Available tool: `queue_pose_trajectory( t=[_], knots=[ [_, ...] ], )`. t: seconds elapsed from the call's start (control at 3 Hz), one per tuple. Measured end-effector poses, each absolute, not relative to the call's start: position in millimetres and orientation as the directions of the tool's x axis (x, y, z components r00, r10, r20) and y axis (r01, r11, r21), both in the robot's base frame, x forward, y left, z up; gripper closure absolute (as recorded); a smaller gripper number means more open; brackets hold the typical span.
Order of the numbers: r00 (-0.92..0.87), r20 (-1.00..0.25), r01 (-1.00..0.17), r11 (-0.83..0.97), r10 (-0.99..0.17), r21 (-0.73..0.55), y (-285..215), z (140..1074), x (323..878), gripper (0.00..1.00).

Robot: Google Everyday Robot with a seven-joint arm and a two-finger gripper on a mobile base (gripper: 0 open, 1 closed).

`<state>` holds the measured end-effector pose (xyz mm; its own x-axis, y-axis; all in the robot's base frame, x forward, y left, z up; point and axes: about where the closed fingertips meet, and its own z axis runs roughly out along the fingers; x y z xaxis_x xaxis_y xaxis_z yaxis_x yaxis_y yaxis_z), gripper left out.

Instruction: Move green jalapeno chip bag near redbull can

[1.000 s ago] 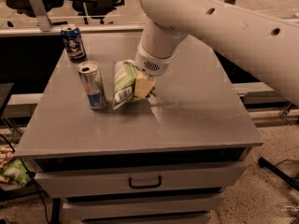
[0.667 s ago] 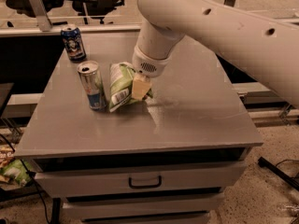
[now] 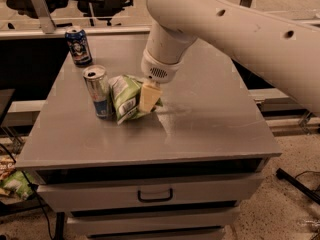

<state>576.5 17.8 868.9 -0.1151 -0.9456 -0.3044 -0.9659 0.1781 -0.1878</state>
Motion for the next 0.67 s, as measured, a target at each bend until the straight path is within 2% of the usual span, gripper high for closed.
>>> queue_pose_trajectory(
  t=[0.33, 0.67],
  knots=[
    [-0.114, -0.304, -0.966, 0.176, -0.946, -0.188, 18.4, 868.7, 576.0, 0.0],
    [-0.114, -0.304, -0.966, 0.176, -0.946, -0.188, 18.4, 868.7, 576.0, 0.0]
  ],
)
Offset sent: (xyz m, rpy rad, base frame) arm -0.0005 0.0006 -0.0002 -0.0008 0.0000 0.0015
